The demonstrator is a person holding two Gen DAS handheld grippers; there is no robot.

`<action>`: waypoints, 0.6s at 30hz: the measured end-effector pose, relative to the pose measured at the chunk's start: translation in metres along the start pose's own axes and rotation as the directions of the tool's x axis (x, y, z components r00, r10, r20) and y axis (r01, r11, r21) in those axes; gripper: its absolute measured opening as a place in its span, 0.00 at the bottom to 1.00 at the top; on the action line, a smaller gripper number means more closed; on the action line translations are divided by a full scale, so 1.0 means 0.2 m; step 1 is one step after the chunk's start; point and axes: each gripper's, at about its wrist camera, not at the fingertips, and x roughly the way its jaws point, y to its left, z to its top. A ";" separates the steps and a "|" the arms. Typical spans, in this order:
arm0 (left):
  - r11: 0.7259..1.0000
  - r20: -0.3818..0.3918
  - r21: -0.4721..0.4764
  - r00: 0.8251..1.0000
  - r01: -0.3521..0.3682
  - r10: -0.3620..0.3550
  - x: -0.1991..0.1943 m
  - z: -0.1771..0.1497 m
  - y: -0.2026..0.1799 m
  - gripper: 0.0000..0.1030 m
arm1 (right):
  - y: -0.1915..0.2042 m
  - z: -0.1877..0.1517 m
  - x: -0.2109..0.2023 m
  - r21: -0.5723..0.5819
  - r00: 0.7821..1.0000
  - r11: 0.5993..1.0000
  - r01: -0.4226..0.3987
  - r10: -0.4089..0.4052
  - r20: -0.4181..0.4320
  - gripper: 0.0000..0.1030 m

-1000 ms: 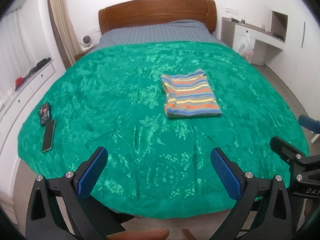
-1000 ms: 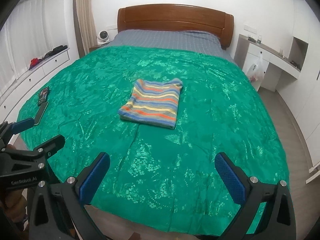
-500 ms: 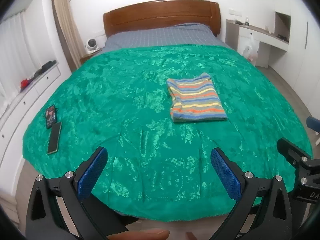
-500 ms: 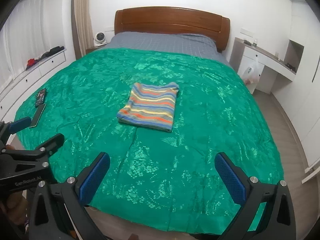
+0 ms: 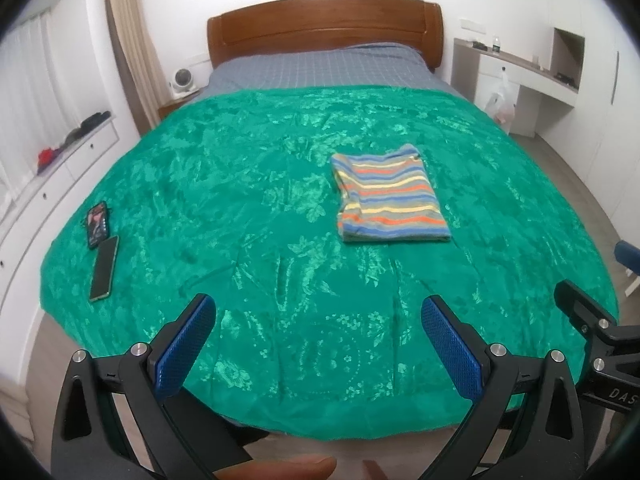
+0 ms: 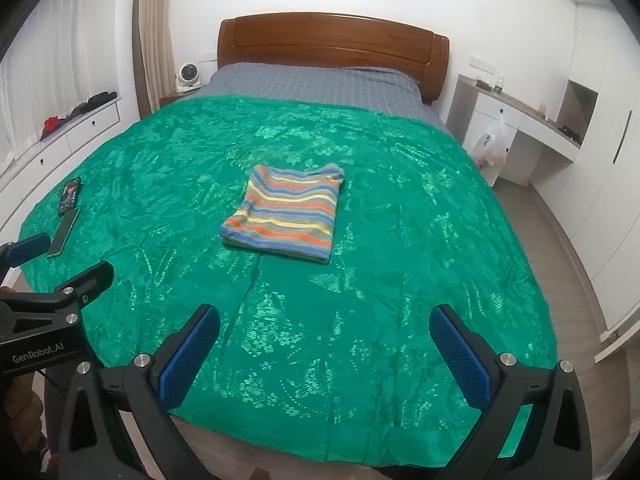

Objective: Fold small clothes

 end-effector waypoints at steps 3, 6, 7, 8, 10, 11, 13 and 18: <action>1.000 -0.001 0.008 1.000 -0.005 0.005 0.00 0.00 -0.01 1.00 | 0.00 0.00 -0.01 -0.001 1.000 1.000 0.013 -0.013 0.005 1.00; 1.000 -0.002 0.013 1.000 -0.006 0.006 0.00 0.00 -0.02 1.00 | -0.01 0.00 -0.01 -0.001 1.000 1.000 0.011 -0.011 0.004 1.00; 1.000 -0.002 0.015 1.000 -0.006 0.006 0.00 -0.01 -0.02 1.00 | -0.01 0.00 -0.01 -0.001 1.000 1.000 0.011 -0.011 0.004 1.00; 1.000 -0.002 0.016 1.000 -0.007 0.007 0.00 -0.01 -0.02 1.00 | -0.01 0.00 -0.01 -0.002 1.000 1.000 0.012 -0.012 0.003 1.00; 1.000 -0.002 0.016 1.000 -0.007 0.007 0.00 -0.01 -0.03 1.00 | -0.01 0.00 -0.01 -0.002 1.000 1.000 0.014 -0.014 0.002 1.00; 1.000 -0.002 0.016 1.000 -0.007 0.007 0.00 0.00 -0.03 1.00 | -0.01 0.00 -0.01 -0.003 1.000 1.000 0.016 -0.016 0.001 1.00; 1.000 -0.002 0.016 1.000 -0.007 0.007 0.00 0.00 -0.03 1.00 | -0.01 0.00 -0.01 -0.006 1.000 1.000 0.017 -0.017 -0.003 1.00; 1.000 0.005 0.020 1.000 -0.009 0.009 -0.01 0.00 -0.03 1.00 | 0.00 -0.01 -0.02 -0.010 1.000 1.000 0.024 -0.025 -0.017 1.00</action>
